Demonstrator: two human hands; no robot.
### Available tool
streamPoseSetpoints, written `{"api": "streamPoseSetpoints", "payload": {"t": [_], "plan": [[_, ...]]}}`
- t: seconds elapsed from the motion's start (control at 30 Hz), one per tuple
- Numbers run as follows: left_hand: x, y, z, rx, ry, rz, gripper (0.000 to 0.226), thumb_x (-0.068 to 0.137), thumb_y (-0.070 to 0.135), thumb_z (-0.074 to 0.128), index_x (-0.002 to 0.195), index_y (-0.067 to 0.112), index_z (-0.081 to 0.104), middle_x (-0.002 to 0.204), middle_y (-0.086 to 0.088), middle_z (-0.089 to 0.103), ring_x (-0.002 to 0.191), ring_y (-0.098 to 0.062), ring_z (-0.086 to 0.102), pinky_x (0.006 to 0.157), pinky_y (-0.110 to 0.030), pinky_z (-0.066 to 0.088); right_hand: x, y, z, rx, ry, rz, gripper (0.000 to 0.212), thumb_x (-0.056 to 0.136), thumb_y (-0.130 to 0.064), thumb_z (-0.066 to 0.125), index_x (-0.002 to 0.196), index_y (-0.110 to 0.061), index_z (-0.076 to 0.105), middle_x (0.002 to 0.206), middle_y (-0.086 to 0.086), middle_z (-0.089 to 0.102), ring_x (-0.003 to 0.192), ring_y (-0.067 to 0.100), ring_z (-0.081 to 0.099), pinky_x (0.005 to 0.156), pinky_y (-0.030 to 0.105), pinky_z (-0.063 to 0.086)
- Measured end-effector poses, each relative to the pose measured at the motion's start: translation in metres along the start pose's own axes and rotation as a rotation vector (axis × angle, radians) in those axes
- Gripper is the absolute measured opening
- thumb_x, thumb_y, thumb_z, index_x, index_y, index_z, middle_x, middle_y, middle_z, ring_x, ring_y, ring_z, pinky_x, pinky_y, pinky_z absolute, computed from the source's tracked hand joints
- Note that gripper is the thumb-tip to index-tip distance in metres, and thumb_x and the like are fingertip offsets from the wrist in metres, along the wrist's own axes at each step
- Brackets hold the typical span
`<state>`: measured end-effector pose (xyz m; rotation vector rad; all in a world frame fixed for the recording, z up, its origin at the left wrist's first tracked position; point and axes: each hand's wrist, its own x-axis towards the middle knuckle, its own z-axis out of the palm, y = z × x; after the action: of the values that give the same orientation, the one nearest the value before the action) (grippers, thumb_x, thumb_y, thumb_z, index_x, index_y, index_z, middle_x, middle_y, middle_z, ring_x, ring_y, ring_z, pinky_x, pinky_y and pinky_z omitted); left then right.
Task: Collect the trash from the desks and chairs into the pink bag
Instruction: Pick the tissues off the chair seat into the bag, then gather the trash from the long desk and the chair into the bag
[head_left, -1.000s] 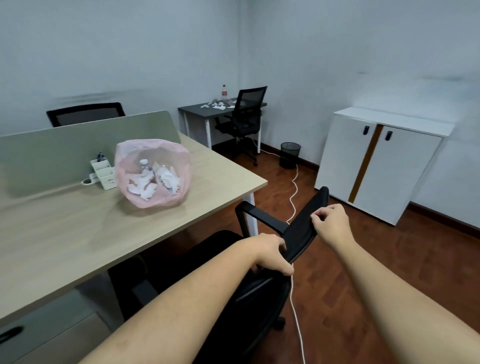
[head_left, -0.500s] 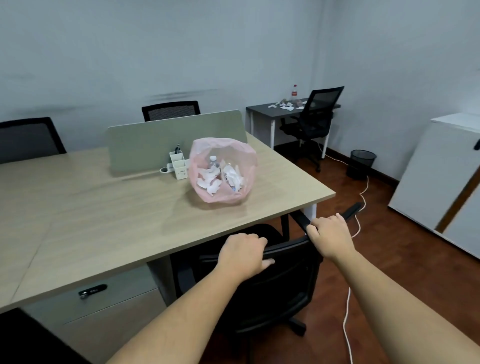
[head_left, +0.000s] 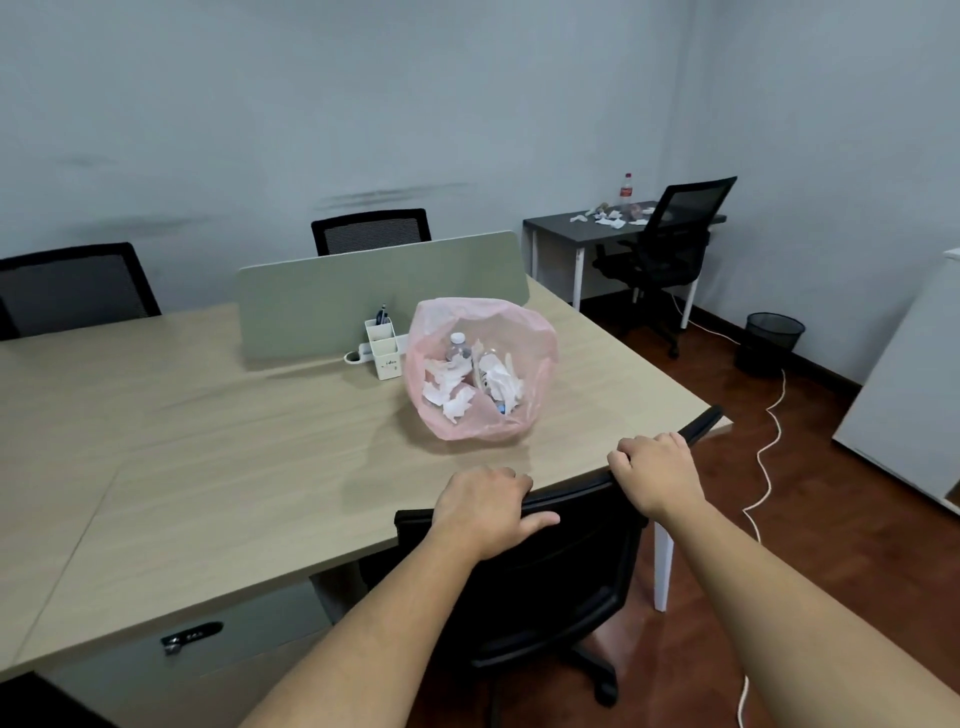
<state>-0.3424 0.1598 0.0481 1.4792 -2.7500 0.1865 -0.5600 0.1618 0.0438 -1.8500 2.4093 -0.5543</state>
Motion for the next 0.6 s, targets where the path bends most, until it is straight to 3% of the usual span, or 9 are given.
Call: {"api": "streamPoseSetpoints", "payload": {"t": [0.17,0.37,0.43,0.6], "plan": [[0.014,-0.02,0.0,-0.025,0.029,-0.001,0.061,0.086,0.072,0.033,0.103,0.02,0.059,0.1,0.0,0.063,0.096,-0.024,0.06,0.07,-0.035,0.04,0.019,-0.01,0.008,-0.056,0.022,-0.042,0.028,0.09,-0.024,0.034,0.068,-0.015,0.048,0.071,0.001,0.045,0.078,0.024,0.039,0.094,0.034,0.03],[0.023,-0.033,0.003,-0.047,0.036,-0.023,0.06,0.084,0.074,0.034,0.1,0.022,0.061,0.097,0.004,0.064,0.093,-0.022,0.06,0.069,-0.034,0.04,0.027,-0.015,0.013,-0.099,-0.001,-0.076,0.042,0.082,-0.032,0.018,0.077,-0.017,0.057,0.084,0.005,0.057,0.081,0.024,0.037,0.104,0.037,0.029],[0.025,-0.033,0.002,-0.095,0.03,-0.046,0.06,0.081,0.077,0.033,0.096,0.025,0.06,0.094,0.005,0.066,0.091,-0.02,0.061,0.07,-0.034,0.042,0.028,-0.015,0.012,-0.117,-0.021,-0.09,0.037,0.083,-0.031,0.019,0.076,-0.018,0.054,0.085,0.005,0.056,0.084,0.025,0.04,0.105,0.037,0.029],[0.031,-0.043,0.001,-0.635,0.021,-0.291,0.044,0.082,0.07,0.044,0.087,0.031,0.062,0.081,0.011,0.065,0.083,-0.013,0.061,0.075,-0.03,0.048,0.029,-0.018,0.005,-0.155,-0.083,-0.107,0.039,0.092,-0.029,0.027,0.095,-0.016,0.064,0.105,0.009,0.062,0.102,0.03,0.049,0.102,0.037,0.029]]}}
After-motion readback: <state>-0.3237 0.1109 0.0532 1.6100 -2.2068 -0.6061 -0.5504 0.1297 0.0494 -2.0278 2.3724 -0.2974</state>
